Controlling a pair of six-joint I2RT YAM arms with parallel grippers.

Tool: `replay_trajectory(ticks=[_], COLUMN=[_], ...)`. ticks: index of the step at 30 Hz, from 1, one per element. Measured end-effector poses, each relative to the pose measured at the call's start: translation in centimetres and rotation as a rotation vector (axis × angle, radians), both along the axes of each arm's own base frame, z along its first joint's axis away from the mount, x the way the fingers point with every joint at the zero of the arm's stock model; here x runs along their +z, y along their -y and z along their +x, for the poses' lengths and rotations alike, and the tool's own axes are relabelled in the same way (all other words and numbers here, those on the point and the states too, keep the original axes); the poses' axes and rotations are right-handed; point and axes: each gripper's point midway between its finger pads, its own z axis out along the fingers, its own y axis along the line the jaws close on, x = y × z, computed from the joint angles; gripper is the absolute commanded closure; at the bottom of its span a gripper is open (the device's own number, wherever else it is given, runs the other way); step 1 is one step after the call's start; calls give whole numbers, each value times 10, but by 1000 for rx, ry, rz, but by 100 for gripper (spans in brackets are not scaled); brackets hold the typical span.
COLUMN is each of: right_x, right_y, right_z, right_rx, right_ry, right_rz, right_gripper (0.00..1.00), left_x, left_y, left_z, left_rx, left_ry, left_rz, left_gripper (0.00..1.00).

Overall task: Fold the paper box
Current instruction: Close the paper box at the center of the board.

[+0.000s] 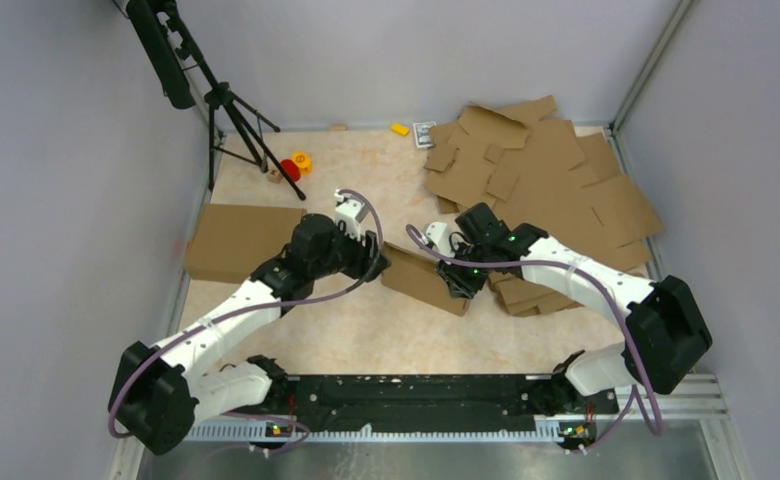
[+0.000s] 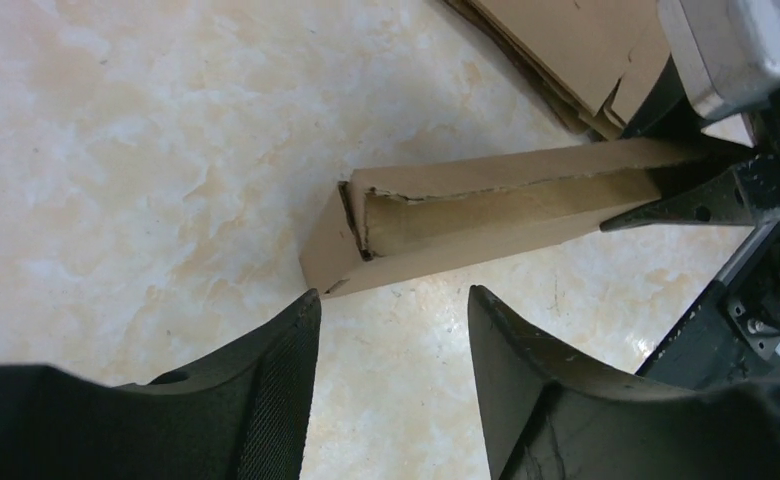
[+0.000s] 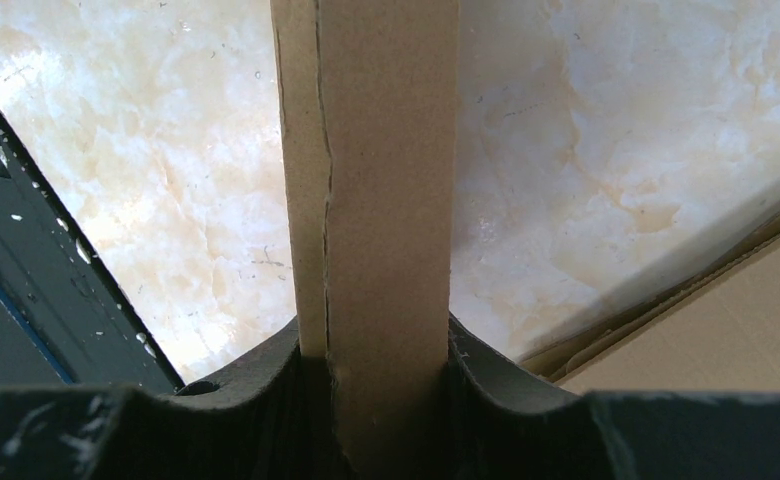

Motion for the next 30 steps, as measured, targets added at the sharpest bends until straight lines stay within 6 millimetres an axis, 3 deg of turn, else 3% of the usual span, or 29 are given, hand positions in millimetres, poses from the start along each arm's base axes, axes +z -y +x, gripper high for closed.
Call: replay_trajectory(ticks=[5, 13, 22, 27, 30], right_x=[0, 0, 0, 0, 0], right_y=[0, 0, 0, 0, 0], right_z=[0, 0, 0, 0, 0], right_rx=[0, 0, 0, 0, 0], right_ry=[0, 0, 0, 0, 1], right_rz=[0, 0, 1, 1, 2], right_gripper=[87, 87, 87, 87, 87], left_x=[17, 51, 28, 17, 17], left_y=[-6, 5, 12, 13, 13], left_z=[11, 28, 40, 42, 41], left_rx=[59, 63, 75, 77, 74], left_ry=[-1, 17, -51, -81, -82], left_rz=[-52, -132, -106, -91, -93], left_gripper=[41, 58, 66, 81, 83])
